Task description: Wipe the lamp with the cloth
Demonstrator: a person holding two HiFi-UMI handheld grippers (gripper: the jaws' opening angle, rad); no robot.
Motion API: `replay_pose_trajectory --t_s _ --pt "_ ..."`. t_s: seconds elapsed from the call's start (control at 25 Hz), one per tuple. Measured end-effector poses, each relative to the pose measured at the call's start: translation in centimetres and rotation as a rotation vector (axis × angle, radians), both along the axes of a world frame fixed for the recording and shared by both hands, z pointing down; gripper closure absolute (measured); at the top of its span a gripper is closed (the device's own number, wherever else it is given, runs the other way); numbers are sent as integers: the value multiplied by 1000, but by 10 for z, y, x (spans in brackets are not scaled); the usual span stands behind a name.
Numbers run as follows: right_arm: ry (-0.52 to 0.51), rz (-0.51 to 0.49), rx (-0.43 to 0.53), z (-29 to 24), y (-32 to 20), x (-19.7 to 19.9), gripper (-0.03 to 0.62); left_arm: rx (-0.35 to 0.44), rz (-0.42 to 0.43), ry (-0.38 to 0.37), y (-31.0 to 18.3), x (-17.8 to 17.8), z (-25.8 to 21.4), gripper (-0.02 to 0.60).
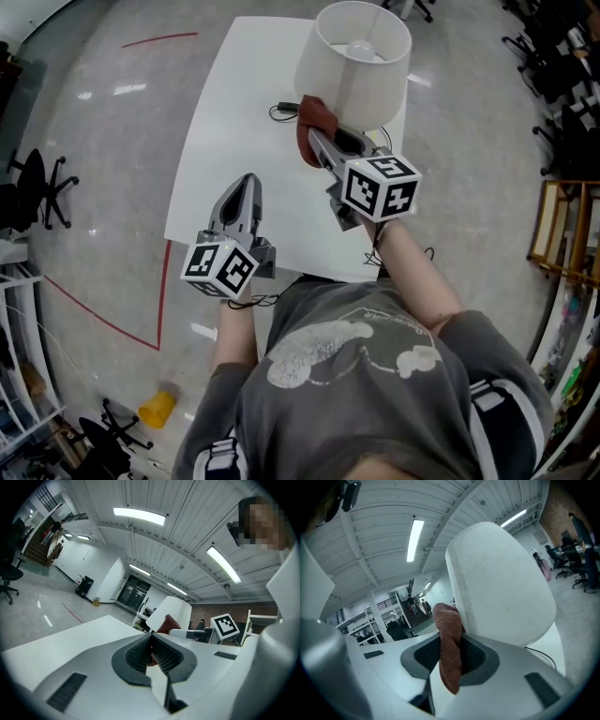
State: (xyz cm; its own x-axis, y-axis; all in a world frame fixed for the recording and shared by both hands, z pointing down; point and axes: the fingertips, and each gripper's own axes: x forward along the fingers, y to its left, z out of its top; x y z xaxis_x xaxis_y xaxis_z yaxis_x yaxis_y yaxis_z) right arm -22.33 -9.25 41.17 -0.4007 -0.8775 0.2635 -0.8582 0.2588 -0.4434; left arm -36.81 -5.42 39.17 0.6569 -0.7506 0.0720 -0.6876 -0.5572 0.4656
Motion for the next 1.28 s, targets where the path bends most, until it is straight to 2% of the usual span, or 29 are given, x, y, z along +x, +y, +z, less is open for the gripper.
replay_pose_trajectory --t_s 0.16,0.36,0.56,0.72,0.96,1.08,1.28 --pt "13 -71 -48 18 9 2 497 -8 -70 -8 11 4 4 574" --pt "9 -213 -91 33 25 -6 497 -28 -184 -14 24 4 4 574" --pt "8 -369 -113 43 47 16 497 -34 -289 -46 47 39 2 574" --pt "6 -454 -115 52 58 46 497 -19 -357 -64 66 77 0 574" --pt "12 -648 -64 43 75 55 497 13 -551 -63 102 88 -8 574" --pt "25 -691 -68 48 86 70 497 16 -599 -46 121 101 -7 574" --pt "9 -718 -68 37 93 80 497 -4 -624 -48 142 107 -11 574"
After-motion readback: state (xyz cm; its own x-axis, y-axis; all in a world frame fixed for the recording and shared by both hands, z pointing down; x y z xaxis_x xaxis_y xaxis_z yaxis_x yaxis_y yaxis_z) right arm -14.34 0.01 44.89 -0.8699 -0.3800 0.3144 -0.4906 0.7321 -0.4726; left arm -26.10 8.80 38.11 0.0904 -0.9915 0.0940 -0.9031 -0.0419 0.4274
